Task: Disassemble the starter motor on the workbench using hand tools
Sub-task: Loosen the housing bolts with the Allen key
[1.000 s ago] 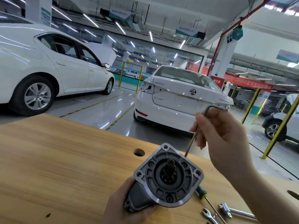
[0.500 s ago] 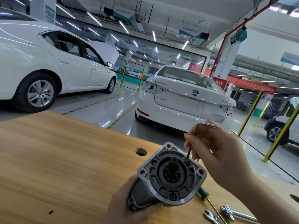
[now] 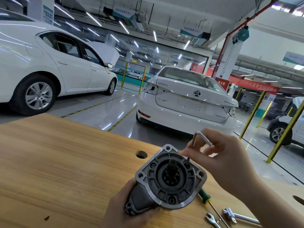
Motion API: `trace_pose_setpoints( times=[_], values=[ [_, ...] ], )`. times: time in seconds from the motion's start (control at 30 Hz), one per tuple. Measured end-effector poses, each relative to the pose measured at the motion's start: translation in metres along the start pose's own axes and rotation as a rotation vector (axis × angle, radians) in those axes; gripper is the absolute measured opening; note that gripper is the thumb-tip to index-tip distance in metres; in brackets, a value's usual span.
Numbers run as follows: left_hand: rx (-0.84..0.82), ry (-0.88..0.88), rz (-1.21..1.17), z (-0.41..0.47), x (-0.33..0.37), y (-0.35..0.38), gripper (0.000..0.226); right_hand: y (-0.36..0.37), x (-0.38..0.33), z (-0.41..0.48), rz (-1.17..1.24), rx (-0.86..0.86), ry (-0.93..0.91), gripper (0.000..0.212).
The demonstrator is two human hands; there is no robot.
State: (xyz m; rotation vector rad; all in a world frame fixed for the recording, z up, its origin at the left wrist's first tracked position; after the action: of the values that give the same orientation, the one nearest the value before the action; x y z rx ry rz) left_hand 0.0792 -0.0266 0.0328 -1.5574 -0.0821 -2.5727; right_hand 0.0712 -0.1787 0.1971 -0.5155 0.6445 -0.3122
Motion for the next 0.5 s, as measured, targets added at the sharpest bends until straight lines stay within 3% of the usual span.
trace_pose_setpoints(
  times=[0.17,0.33,0.47,0.5],
  values=[
    [-0.024,-0.009,0.021,0.000,0.002,-0.001,0.072,0.002,0.002,0.007,0.078,-0.065,0.090,0.010],
    [-0.013,0.009,0.057,0.000,0.008,-0.001,0.072,0.010,0.000,0.010,0.157,-0.357,0.131,0.008],
    [0.013,-0.034,-0.017,-0.001,0.004,-0.001,0.051,0.008,0.004,0.013,0.313,-0.253,0.142,0.003],
    [0.019,-0.055,-0.042,-0.001,0.002,-0.001,0.049,0.008,0.005,0.011,0.320,-0.203,0.136,0.012]
  ],
)
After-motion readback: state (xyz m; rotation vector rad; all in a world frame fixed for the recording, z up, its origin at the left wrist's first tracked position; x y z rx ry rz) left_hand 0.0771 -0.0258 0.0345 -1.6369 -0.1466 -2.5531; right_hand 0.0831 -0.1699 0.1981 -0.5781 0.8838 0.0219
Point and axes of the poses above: each hand's wrist, its own z-axis towards the middle knuckle, its own y-axis out of the palm, x = y × z, the point moved 5 cm from there along z, towards the middle knuckle, and after that the axes turned 10 degrees about z, right-handed, at the moved point
